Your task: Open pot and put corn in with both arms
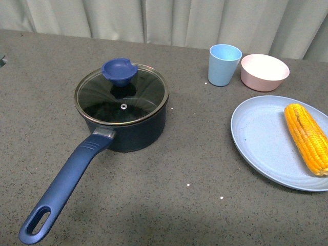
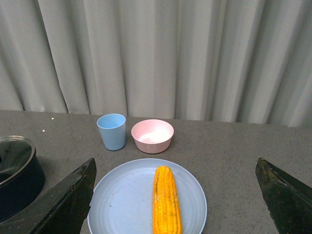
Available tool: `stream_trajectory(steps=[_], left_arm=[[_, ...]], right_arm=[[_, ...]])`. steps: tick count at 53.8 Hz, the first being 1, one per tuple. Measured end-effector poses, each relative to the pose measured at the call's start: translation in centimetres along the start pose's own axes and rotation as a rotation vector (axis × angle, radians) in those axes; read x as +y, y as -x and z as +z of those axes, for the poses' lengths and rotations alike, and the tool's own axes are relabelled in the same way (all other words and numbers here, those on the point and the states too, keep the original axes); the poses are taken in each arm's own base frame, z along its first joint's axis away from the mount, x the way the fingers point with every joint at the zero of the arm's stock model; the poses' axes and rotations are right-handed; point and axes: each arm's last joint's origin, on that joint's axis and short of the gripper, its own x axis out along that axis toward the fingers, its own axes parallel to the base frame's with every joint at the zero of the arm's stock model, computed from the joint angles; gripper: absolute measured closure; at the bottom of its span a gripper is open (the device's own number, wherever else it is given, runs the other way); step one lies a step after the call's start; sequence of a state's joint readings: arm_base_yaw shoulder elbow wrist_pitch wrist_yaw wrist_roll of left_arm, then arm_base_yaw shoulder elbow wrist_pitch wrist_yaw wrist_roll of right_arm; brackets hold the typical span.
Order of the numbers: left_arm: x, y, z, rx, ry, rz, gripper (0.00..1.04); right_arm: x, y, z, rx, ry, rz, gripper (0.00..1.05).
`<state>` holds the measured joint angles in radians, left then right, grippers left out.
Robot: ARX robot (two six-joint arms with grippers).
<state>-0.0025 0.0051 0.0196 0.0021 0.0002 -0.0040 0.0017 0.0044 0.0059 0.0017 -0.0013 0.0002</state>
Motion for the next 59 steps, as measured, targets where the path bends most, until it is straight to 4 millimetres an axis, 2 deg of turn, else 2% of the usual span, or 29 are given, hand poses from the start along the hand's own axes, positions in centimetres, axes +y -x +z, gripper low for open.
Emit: stream_trajectory(steps=[59], left_arm=[[0.0, 0.0, 0.0, 0.0, 0.0, 0.0, 0.06]], right_arm=[[0.0, 0.0, 0.0, 0.0, 0.0, 0.0, 0.09]])
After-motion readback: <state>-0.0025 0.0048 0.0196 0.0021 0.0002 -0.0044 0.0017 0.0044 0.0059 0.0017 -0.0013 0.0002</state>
